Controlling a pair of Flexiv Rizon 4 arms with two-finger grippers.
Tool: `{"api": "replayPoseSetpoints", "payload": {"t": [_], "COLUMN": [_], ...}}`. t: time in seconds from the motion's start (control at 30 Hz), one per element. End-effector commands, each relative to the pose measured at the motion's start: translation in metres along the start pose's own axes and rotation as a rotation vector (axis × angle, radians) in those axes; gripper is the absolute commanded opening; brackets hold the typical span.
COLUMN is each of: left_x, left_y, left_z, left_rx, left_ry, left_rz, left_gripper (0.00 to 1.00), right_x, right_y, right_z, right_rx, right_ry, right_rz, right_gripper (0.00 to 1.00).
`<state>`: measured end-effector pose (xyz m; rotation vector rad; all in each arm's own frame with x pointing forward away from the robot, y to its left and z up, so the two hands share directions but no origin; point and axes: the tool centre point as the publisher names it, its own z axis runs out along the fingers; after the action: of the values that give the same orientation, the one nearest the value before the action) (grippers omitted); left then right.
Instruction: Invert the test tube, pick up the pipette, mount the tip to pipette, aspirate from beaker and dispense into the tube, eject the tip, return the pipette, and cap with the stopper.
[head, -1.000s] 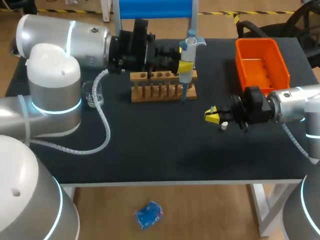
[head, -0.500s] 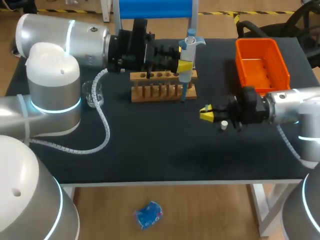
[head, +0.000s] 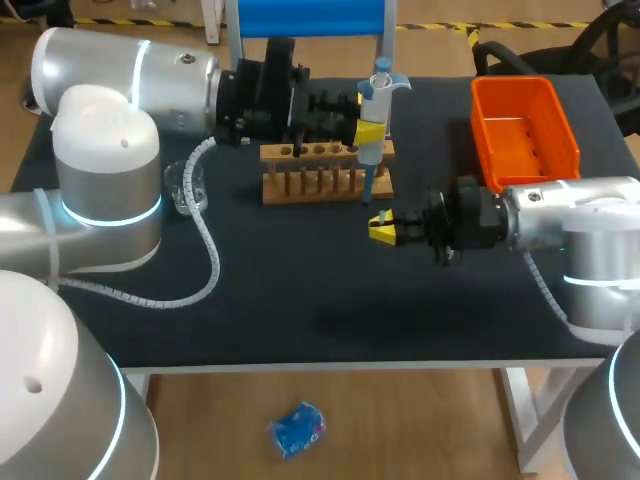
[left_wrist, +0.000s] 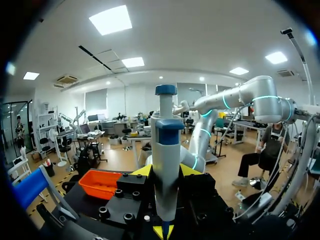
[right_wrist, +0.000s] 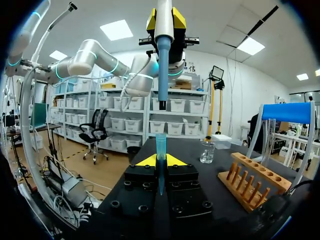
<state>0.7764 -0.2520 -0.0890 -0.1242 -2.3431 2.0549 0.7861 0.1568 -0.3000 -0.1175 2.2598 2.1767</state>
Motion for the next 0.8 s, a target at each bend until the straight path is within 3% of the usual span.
{"api": "replayPoseSetpoints", "payload": {"t": [0.03, 0.8], "left_x": [0.0002, 0.0002], "left_y": [-0.0004, -0.0004], "left_z": [-0.0010, -0.0010], "left_rx": [0.001, 0.001], "left_ry": [0.001, 0.001], "left_rz": [0.001, 0.001], "left_gripper": [0.00, 0.00], "right_x": [-0.0038, -0.0095], "right_y": [0.0007, 0.0079], "right_z": [0.0082, 0.0172], "right_rx": [0.000, 0.059], "right_ry": [0.002, 0.065], "right_rz": [-0.010, -0.017], "right_gripper": [0.00, 0.00]}}
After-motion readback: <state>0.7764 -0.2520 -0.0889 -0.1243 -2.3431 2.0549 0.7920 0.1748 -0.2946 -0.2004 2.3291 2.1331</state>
